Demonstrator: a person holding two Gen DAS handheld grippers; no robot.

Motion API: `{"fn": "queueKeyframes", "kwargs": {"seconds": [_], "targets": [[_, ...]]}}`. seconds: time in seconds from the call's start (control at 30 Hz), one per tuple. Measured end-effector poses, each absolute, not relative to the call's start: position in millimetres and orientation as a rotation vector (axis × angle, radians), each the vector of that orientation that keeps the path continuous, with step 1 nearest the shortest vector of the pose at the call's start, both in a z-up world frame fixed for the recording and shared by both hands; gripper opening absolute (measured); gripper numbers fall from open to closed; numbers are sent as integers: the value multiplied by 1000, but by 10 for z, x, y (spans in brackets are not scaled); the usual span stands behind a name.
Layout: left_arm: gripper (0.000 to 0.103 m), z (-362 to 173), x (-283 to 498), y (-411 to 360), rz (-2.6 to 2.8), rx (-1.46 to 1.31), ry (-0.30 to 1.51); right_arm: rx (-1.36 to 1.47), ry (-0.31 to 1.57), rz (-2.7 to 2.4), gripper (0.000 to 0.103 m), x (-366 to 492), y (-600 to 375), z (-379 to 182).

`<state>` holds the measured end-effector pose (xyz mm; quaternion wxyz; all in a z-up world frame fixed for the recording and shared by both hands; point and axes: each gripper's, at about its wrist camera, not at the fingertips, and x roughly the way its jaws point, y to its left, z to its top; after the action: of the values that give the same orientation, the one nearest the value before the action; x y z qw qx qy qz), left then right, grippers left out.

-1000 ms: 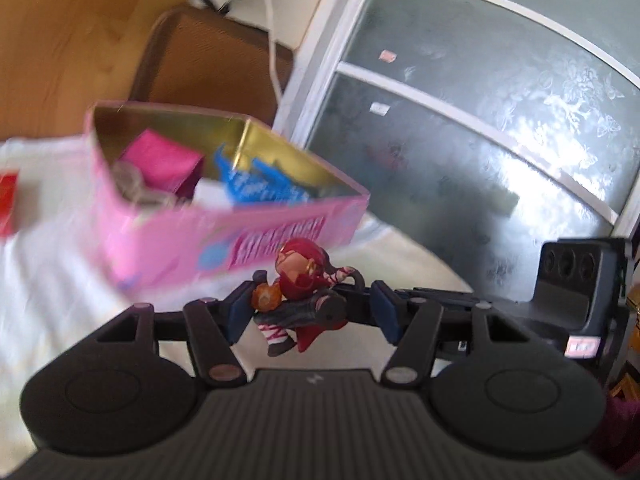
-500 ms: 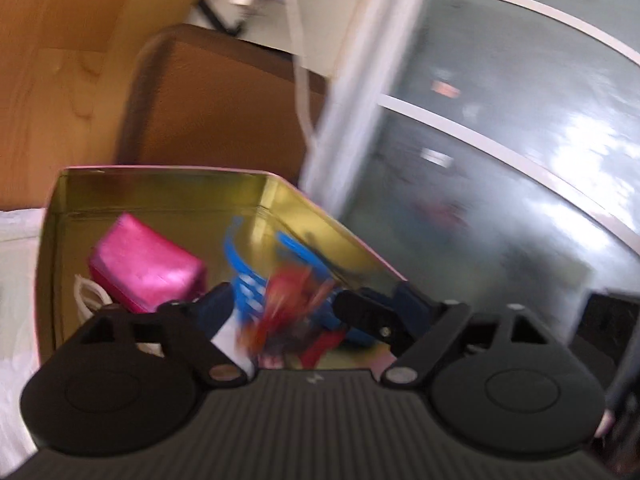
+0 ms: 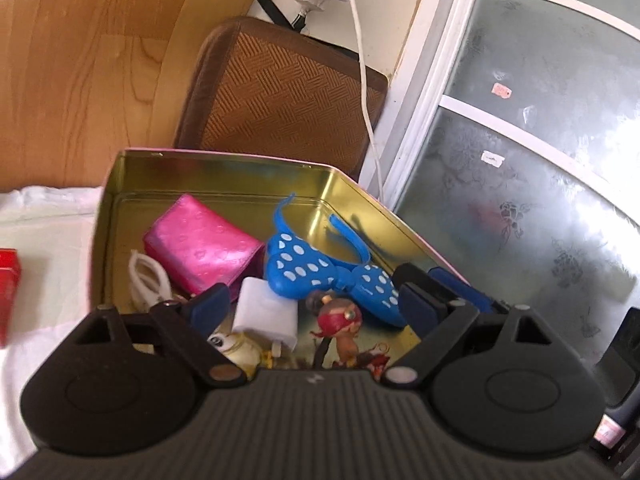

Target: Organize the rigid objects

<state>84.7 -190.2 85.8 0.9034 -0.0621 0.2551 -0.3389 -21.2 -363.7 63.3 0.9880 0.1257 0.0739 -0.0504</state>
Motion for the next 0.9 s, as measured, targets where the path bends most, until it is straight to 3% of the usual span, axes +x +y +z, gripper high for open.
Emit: {"fn": "queueKeyframes", "kwargs": {"seconds": [0.43, 0.9], "targets": [[96, 855, 329, -1390, -542, -43, 480, 319, 139, -134, 49, -835, -3280, 598], [96, 606, 329, -432, -348, -81, 480, 241, 273, -7, 49, -752, -2484, 559]]}}
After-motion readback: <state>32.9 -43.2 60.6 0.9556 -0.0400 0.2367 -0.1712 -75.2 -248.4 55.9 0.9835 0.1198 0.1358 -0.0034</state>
